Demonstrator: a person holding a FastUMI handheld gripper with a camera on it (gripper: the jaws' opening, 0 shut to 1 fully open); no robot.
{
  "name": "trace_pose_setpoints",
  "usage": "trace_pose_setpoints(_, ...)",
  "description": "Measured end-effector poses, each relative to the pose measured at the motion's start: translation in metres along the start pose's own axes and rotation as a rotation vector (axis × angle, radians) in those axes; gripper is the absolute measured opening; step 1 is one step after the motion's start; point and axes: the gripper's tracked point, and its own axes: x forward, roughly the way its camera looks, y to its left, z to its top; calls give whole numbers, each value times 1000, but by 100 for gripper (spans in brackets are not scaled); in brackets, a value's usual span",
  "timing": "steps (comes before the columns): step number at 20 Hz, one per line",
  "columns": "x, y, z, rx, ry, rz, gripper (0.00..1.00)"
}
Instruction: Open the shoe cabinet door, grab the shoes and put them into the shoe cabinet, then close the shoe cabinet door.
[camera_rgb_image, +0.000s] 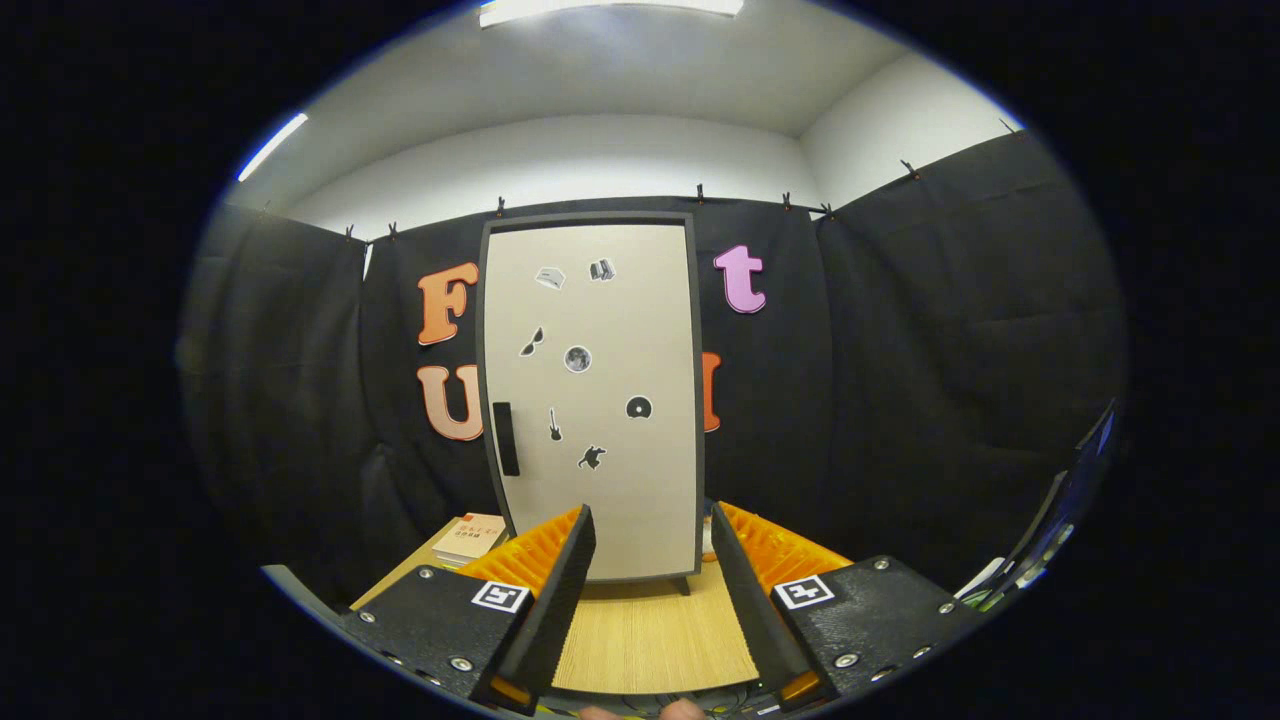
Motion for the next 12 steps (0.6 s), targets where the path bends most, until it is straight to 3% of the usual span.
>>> trace_pose_setpoints(12,7,-26,3,17,-25,-8,74)
